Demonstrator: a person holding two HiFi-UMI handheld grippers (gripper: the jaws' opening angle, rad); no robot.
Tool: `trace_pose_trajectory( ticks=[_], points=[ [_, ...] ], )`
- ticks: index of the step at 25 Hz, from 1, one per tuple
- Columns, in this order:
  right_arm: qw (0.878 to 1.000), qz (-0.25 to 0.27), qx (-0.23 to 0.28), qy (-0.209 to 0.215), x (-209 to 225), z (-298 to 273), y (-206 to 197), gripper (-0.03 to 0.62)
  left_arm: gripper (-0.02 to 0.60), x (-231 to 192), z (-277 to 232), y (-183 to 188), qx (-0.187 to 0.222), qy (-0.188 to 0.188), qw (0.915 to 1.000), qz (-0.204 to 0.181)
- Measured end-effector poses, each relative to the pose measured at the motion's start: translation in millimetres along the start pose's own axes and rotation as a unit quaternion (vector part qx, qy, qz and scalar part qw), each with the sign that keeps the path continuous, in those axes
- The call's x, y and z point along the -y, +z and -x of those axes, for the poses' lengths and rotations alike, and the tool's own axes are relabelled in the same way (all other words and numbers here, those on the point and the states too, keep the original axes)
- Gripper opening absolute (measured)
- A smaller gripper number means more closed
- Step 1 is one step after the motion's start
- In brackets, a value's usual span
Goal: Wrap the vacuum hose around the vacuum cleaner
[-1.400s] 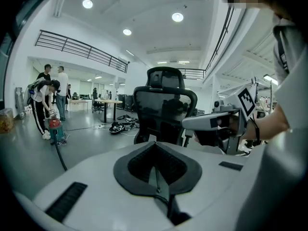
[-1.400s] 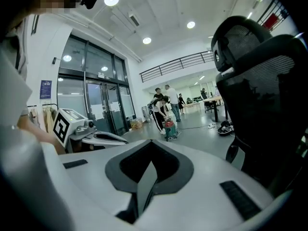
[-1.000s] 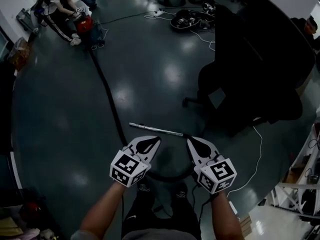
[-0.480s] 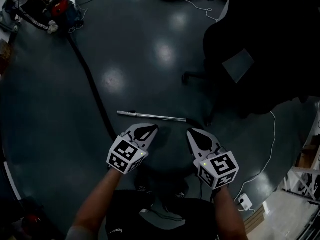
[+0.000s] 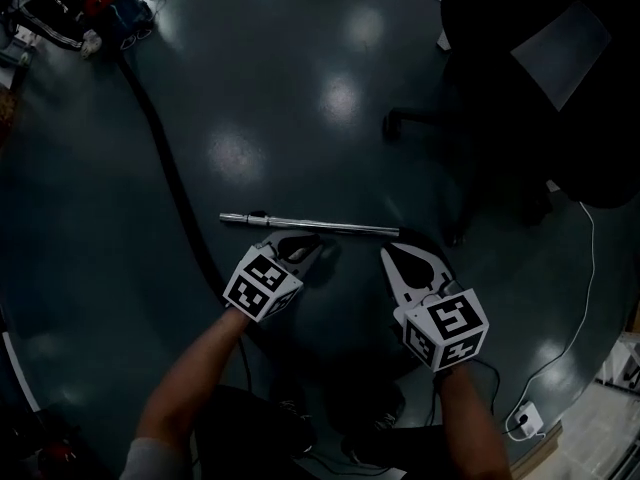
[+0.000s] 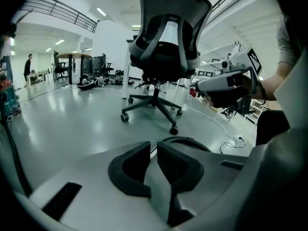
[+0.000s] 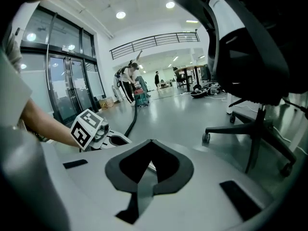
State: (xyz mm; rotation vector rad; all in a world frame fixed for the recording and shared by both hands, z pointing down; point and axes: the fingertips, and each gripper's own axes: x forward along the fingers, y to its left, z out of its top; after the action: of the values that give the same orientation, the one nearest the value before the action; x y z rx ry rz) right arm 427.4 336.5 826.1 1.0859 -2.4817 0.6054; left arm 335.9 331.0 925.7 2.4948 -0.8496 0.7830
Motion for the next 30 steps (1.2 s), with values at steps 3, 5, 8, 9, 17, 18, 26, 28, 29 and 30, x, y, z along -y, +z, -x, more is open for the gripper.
trace_pose_trajectory(
  ticks=[3,5,8,9,17,18,26,28,29,30],
  points=[
    [1.000,0.010,-0.006,-0.002,9,-23,-35,0.006,0.074,-20,-32,-34,-0.018,-0.012,0.9995,-0.022],
    [1.000,0.014,-0.010,-0.002,15,-38,-54,0.006,0.086,-31,-53,-53,-0.035,-0.016,0.9982,-0.046],
    [1.000,0.025,-0.018,0.002,21,-59,-81,0.006,0.115,-47,-85,-81,-0.057,-0.022,0.9953,-0.075],
    [0.999,0.029,-0.020,0.004,23,-66,-89,0.006,0.126,-53,-96,-90,-0.063,-0.024,0.9943,-0.082],
    [0.999,0.038,-0.035,0.000,47,-86,-141,0.006,0.275,-83,-165,-157,-0.164,-0.065,0.9682,-0.178],
    [0.999,0.032,-0.035,-0.001,50,-84,-147,0.006,0.275,-86,-169,-161,-0.176,-0.071,0.9639,-0.187],
    [0.999,0.003,-0.040,-0.011,65,-74,-170,0.006,0.273,-88,-179,-181,-0.256,-0.108,0.9326,-0.231],
    [0.999,-0.003,-0.037,-0.015,68,-71,-172,0.006,0.273,-89,-181,-183,-0.269,-0.099,0.9272,-0.241],
    [0.999,-0.002,-0.038,-0.015,69,-70,-173,0.006,0.273,-90,-181,-185,-0.276,-0.098,0.9260,-0.239],
    [0.999,0.003,-0.041,-0.014,69,-70,-174,0.006,0.272,-90,-181,-187,-0.282,-0.097,0.9260,-0.231]
  ],
)
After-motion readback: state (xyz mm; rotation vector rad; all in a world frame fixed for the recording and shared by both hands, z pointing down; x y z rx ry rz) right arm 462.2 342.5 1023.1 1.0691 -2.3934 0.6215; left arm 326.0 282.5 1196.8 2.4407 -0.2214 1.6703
